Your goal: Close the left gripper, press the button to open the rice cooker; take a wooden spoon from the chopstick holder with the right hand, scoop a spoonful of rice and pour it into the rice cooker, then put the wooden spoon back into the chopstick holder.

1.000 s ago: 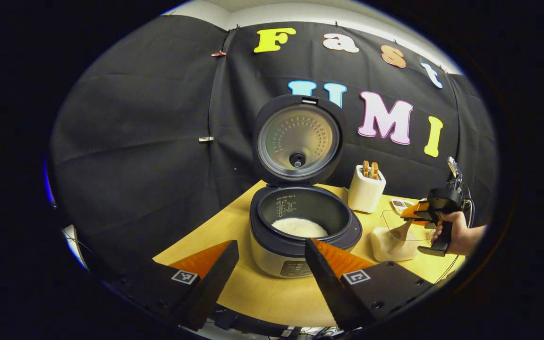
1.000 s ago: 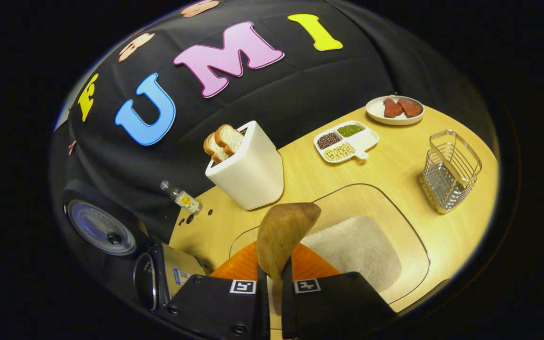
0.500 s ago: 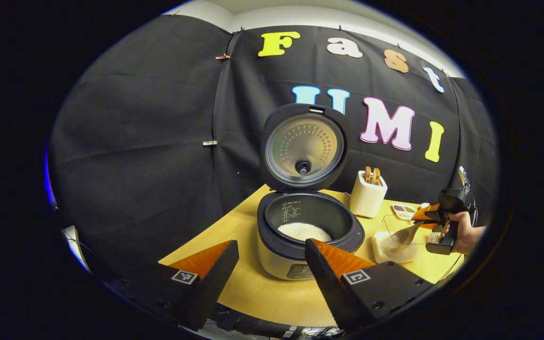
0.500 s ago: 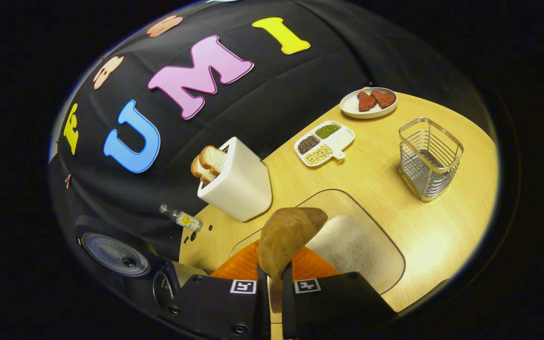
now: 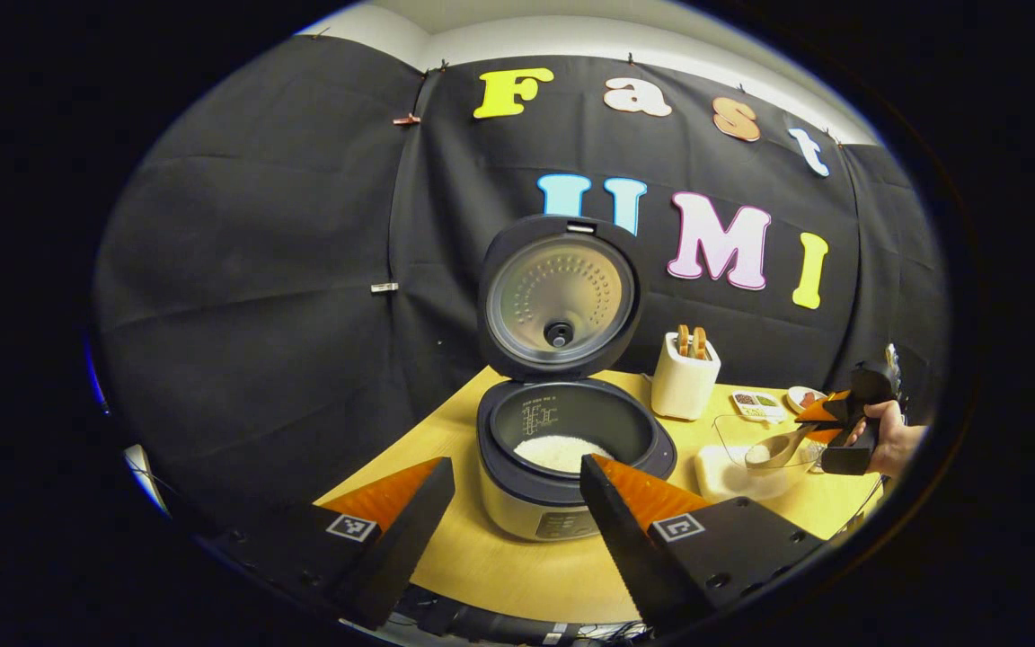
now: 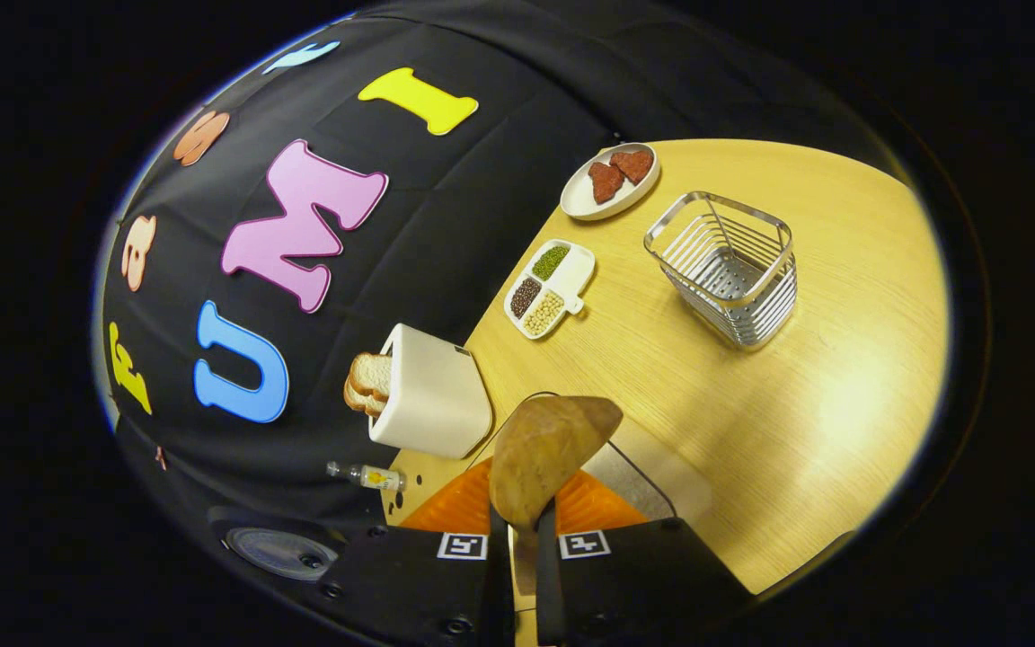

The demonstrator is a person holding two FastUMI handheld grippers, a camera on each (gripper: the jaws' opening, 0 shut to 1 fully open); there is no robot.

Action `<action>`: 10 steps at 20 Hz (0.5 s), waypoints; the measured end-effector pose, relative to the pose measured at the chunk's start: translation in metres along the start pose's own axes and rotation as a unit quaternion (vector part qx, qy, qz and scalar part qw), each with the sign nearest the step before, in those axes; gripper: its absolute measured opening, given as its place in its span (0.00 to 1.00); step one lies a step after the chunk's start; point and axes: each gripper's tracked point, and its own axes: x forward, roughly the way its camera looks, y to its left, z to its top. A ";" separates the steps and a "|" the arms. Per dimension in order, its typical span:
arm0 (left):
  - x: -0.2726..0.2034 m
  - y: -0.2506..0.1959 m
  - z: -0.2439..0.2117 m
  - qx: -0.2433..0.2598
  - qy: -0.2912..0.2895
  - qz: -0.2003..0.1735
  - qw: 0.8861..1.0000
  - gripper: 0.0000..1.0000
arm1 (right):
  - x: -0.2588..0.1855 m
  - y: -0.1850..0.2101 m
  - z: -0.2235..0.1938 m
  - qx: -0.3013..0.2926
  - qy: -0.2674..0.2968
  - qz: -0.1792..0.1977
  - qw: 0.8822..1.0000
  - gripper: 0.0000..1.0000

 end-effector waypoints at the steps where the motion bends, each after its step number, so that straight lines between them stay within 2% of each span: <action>1: 0.000 -0.001 0.002 0.000 -0.003 -0.002 1.000 0.96 | -0.004 0.003 0.000 0.011 0.002 0.004 1.000 0.14; 5: -0.003 0.001 0.007 -0.004 -0.015 -0.006 1.000 0.96 | -0.019 0.027 -0.005 0.052 0.018 0.033 0.998 0.14; 10: -0.010 0.020 0.003 -0.025 -0.022 0.010 0.999 0.96 | -0.038 0.083 -0.027 0.080 0.058 0.081 0.992 0.14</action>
